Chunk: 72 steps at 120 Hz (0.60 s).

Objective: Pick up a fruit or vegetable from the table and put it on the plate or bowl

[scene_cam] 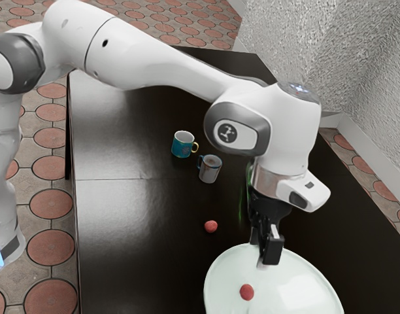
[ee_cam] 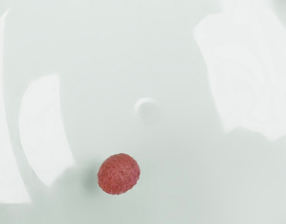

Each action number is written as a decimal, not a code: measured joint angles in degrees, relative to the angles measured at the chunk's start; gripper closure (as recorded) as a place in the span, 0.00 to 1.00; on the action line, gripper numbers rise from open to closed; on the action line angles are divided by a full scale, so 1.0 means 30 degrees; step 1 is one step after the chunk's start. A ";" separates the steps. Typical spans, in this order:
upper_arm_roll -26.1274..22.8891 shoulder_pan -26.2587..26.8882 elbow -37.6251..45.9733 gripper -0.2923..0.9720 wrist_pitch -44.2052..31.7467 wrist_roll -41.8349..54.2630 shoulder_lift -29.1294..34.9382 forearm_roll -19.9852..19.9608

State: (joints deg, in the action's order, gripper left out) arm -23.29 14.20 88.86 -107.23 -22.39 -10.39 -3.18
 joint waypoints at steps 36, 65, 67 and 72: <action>0.0095 -0.0058 -0.0226 0.25 -0.0059 -0.0240 -0.0153 0.0019; 0.0114 -0.0082 -0.0526 0.24 0.0888 -0.0375 -0.0150 0.0061; 0.0115 -0.0085 -0.0540 0.24 0.0945 -0.0381 -0.0151 0.0061; 0.0116 -0.0086 -0.0561 0.23 0.1068 -0.0394 -0.0156 0.0062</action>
State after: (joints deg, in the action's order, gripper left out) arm -22.94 13.94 87.18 -104.02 -23.57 -10.85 -2.99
